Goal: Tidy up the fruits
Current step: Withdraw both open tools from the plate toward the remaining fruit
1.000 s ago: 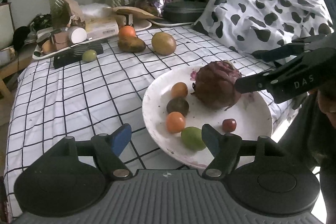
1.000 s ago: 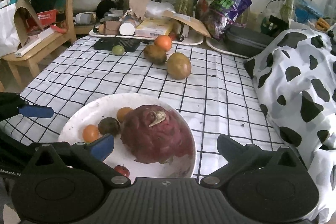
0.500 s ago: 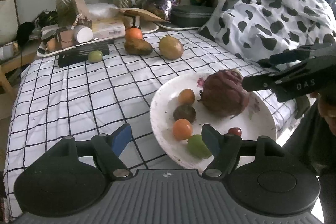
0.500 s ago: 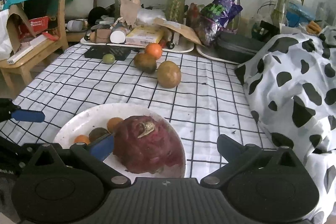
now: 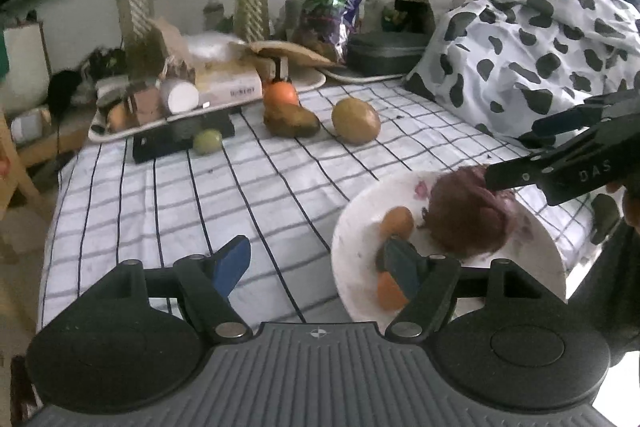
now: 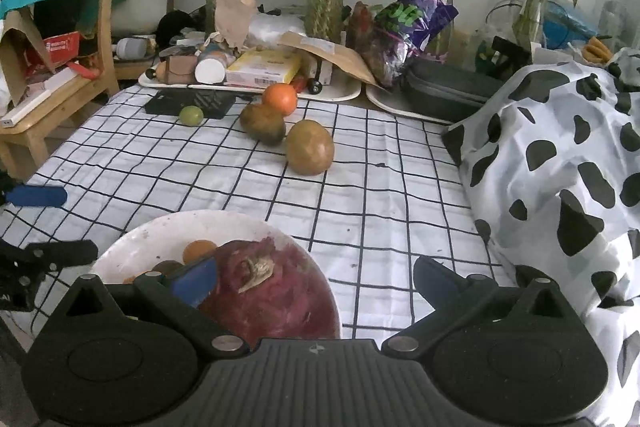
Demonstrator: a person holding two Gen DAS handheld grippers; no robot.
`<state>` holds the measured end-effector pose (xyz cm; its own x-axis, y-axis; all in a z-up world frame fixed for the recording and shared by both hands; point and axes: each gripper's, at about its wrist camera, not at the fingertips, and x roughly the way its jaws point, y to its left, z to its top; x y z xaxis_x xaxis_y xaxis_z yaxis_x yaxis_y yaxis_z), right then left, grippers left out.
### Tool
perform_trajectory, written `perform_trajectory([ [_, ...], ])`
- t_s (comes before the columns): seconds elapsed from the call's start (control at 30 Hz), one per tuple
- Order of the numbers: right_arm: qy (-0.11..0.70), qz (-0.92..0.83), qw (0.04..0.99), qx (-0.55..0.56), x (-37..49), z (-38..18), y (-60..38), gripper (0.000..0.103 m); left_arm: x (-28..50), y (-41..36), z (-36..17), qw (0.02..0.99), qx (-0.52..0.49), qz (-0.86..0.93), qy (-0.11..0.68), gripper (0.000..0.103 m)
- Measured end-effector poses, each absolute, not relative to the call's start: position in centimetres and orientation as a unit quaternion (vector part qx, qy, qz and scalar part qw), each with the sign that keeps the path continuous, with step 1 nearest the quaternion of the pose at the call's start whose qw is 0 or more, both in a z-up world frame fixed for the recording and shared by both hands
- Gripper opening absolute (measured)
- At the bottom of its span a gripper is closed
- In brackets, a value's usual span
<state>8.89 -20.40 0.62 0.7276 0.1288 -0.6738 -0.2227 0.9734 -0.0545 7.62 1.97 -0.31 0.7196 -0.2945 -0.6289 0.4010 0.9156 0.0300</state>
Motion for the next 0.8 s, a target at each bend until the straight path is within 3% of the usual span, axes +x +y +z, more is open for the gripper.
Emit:
perform_trajectory([
  [0.8, 0.343, 0.044, 0.935, -0.071, 17.5, -0.5, -21.4, 0.103, 16.6, 3.6, -2.0, 0.933, 0.087, -0.129, 0.324, 0.072],
])
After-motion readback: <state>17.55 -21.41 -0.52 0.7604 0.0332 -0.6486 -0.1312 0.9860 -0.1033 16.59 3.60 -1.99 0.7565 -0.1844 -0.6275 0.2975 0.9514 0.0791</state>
